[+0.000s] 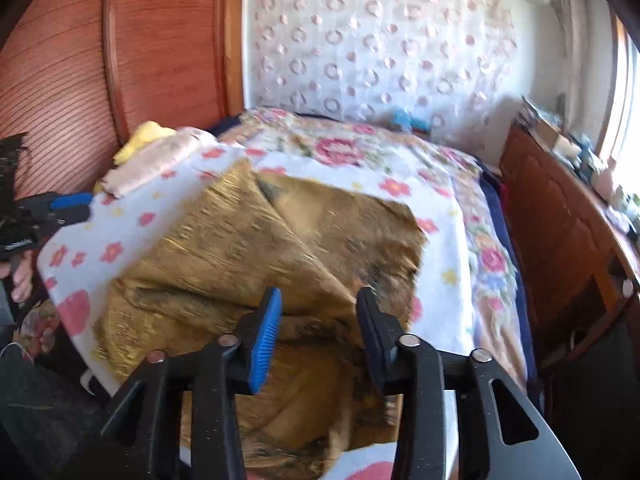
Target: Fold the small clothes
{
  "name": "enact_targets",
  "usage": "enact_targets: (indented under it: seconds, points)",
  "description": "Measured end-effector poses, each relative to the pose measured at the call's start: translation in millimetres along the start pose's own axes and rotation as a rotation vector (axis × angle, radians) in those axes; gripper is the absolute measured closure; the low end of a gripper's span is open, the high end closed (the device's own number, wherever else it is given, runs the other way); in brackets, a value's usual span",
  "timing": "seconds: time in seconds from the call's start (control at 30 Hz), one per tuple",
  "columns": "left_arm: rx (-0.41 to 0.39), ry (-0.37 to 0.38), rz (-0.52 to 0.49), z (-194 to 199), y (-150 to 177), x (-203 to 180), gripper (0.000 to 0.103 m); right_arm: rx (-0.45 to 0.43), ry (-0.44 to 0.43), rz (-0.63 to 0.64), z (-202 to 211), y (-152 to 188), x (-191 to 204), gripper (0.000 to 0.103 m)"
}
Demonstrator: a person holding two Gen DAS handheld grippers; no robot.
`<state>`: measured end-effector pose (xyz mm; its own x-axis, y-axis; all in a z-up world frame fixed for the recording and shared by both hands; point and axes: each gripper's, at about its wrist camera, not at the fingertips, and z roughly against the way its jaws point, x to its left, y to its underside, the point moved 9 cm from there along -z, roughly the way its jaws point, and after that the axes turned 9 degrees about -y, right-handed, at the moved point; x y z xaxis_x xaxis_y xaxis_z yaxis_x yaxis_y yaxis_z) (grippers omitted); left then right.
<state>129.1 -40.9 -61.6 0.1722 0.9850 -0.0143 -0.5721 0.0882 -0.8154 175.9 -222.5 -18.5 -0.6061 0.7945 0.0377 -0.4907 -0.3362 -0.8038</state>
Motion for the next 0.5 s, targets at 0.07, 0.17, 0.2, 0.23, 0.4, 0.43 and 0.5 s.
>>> enact_targets:
  seconds: [0.07, 0.17, 0.2, 0.23, 0.4, 0.43, 0.5]
  points:
    - [-0.006, -0.002, 0.002, 1, -2, -2, 0.064, -0.014, -0.032, 0.032, -2, -3, 17, 0.057]
    - [-0.012, -0.004, -0.001, 4, -2, -4, 0.064, -0.008, -0.085, 0.063, -16, -2, 42, 0.055]
    - [-0.012, -0.007, -0.003, 4, -1, -4, 0.064, -0.001, -0.103, 0.066, -22, 0, 47, 0.055]
    - [-0.013, -0.006, -0.003, 4, -1, -5, 0.064, 0.005, -0.120, 0.071, -28, 2, 55, 0.054]
    - [0.008, -0.006, -0.013, 2, 2, -3, 0.064, 0.025, -0.202, 0.097, -59, 2, 85, 0.054]
    - [0.014, -0.009, -0.013, 2, 2, -2, 0.064, 0.036, -0.215, 0.104, -66, 3, 90, 0.054]
    - [0.013, -0.007, -0.009, 2, 3, -1, 0.064, 0.052, -0.228, 0.134, -83, -2, 95, 0.054]
